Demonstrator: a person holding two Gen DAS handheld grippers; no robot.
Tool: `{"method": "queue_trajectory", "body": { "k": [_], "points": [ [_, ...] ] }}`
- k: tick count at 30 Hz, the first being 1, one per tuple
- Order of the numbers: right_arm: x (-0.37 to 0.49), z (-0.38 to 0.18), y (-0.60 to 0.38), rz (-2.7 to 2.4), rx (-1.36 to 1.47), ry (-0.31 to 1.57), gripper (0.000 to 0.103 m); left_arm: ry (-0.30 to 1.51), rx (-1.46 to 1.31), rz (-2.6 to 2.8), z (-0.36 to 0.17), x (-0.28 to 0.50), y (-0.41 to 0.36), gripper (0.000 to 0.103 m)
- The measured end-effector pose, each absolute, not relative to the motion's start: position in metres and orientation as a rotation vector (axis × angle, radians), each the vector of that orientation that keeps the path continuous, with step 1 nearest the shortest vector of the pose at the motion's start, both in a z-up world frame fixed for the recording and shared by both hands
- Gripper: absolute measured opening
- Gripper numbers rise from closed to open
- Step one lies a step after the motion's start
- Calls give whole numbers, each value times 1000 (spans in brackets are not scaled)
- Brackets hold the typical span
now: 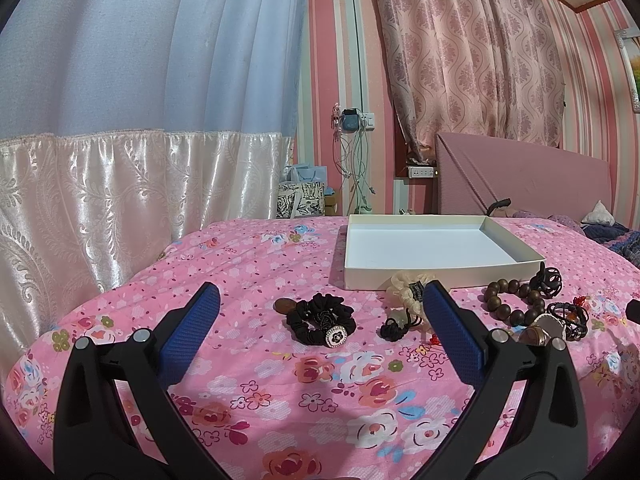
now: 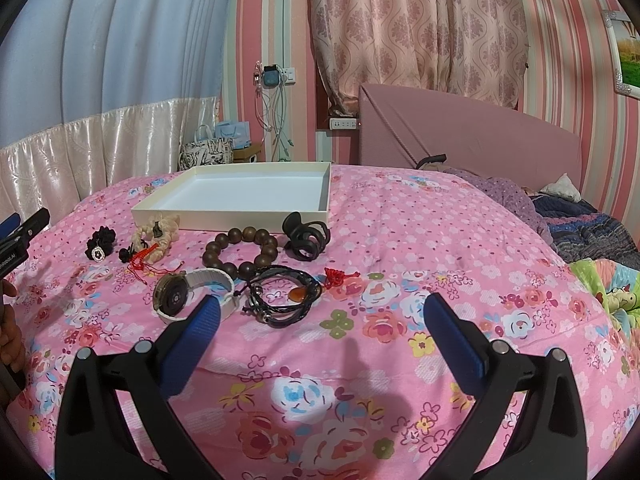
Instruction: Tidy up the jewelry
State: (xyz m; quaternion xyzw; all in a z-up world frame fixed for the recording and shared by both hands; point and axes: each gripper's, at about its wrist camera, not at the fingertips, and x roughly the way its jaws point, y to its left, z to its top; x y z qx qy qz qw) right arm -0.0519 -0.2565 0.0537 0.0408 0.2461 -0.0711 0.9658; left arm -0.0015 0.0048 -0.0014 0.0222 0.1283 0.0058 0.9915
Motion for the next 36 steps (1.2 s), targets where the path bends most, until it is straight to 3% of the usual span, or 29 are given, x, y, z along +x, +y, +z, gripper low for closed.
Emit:
{"method": "queue_trajectory", "body": {
  "k": [36],
  "points": [
    [-43,49,-252,-126,66,548,98,263,39,13,4,-3,6,100]
  ]
}}
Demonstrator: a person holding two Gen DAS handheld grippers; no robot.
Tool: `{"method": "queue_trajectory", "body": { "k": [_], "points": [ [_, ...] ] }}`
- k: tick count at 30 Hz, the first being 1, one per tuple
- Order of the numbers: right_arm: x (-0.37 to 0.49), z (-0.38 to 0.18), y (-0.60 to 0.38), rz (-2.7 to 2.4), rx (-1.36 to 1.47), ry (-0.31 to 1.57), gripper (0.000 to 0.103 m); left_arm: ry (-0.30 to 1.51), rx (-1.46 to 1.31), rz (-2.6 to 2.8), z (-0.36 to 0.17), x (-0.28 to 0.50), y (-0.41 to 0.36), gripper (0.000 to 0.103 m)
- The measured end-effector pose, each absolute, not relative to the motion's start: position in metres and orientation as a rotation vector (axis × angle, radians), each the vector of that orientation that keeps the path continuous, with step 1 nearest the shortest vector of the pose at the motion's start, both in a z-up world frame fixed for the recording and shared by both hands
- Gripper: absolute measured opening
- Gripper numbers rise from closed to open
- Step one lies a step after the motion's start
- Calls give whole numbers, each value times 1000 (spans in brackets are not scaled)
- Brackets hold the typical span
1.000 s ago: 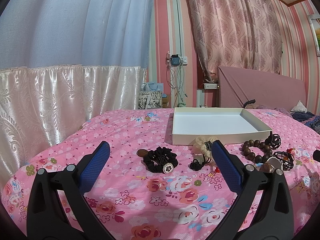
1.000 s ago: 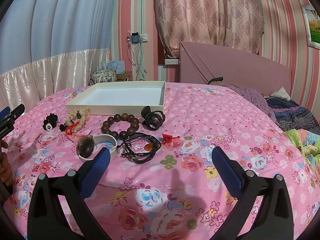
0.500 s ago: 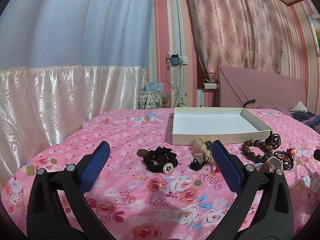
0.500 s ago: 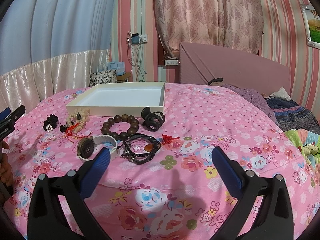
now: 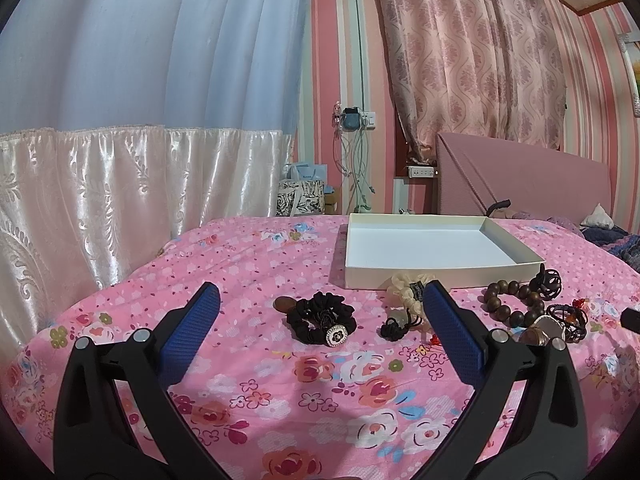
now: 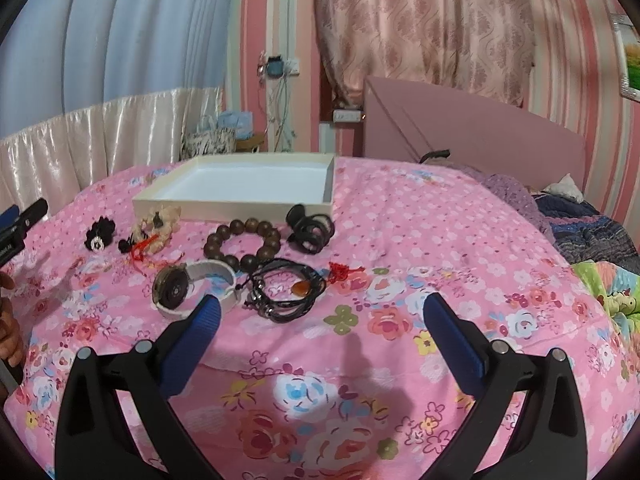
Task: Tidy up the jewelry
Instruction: 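Grasp the white-strap watch with the left tool while the right tool grasps the black leather bracelet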
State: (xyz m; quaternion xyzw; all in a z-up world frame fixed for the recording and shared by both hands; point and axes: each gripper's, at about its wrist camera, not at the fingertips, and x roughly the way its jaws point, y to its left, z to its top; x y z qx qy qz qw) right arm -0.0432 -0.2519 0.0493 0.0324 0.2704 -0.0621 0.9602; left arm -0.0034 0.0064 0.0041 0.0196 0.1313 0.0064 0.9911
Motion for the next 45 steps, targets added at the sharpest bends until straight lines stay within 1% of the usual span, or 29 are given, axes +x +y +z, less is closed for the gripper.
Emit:
{"method": "queue_trajectory", "body": {
  "k": [1,2,3,4,5,7,11,12,13,14,15,16,18,19,21,23,24,25,26,27,28,30,36,40,45],
  "points": [
    [-37,47,-251,-116,61,580,91,266,43,16,3,-2,6,100],
    [-33,46,-251,-114,60,603,86,273,54,21,3,0,4,100],
    [-27,44,-251,-106,62,632,79,282,62,20,3,2,2,100],
    [-20,43,-253,-94,72,658,74,303,67,-1,4,4,-2,100],
    [-15,41,-255,-86,82,680,72,324,63,-31,5,5,-6,100],
    [-5,41,-261,-73,119,707,63,369,64,-81,8,8,-19,100],
    [18,36,-268,-52,175,767,53,418,106,-153,12,11,-65,100],
    [24,33,-268,-43,180,784,44,436,120,-165,10,15,-76,99],
    [28,32,-267,-43,178,793,40,465,111,-202,9,18,-88,97],
    [35,26,-266,-43,175,823,38,481,103,-219,7,20,-94,95],
    [38,24,-266,-42,176,836,36,505,99,-232,4,23,-102,91],
    [41,21,-266,-47,175,851,35,534,101,-249,1,28,-111,86],
    [46,8,-266,-61,164,896,35,565,126,-255,-7,34,-125,84],
    [46,7,-266,-59,165,889,35,597,134,-268,-13,39,-132,80],
    [45,8,-266,-57,159,888,35,643,145,-279,-25,45,-144,77],
    [44,8,-270,-60,176,882,24,688,156,-289,-34,52,-150,68],
    [42,8,-273,-56,193,875,14,706,169,-292,-40,56,-153,66],
    [39,8,-277,-46,220,867,7,719,183,-293,-44,58,-156,59],
    [37,7,-281,-31,246,863,8,746,199,-305,-49,62,-161,43],
    [36,8,-284,-23,266,858,8,792,198,-340,-57,68,-165,34],
    [33,9,-289,-11,296,840,7,805,192,-356,-60,71,-167,23],
    [28,11,-294,9,322,813,7,811,172,-374,-62,73,-167,10],
    [10,26,-299,77,364,714,7,775,107,-379,-55,65,-151,10],
    [0,55,-299,114,379,641,7,717,95,-359,-14,66,-125,10],
    [9,106,-297,144,376,556,7,622,113,-293,32,97,-101,10]
  ]
}}
